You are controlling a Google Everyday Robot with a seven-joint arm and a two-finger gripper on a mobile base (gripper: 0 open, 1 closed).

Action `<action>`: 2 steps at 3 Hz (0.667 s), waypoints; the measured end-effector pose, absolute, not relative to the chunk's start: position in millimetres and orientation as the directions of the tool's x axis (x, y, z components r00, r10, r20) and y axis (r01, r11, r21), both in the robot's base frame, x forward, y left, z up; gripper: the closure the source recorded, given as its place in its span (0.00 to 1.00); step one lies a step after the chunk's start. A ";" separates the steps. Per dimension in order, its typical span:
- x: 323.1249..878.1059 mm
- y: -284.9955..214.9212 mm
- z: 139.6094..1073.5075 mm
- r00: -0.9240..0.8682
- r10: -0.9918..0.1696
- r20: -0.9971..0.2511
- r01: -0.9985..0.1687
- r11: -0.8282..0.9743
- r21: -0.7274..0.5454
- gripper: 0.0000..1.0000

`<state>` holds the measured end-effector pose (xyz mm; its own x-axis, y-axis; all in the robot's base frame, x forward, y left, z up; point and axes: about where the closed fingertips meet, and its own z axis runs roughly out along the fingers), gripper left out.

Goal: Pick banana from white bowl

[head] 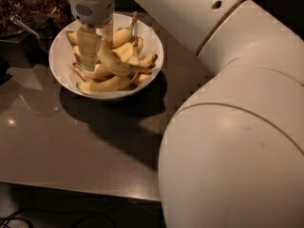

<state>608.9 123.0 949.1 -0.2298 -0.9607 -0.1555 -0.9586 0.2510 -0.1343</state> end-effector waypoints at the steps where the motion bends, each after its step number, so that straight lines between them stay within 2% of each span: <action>1: 608.9 123.0 949.1 -0.230 -0.961 -0.156 -0.959 0.251 -0.134 0.21; 2: 608.9 123.0 949.1 -0.230 -0.961 -0.156 -0.959 0.251 -0.134 0.24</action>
Offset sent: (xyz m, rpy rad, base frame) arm -0.0823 -0.1588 0.0941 0.0451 0.1075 -0.1912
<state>608.9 123.0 949.1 -0.2298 -0.9607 -0.1555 -0.9586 0.2510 -0.1343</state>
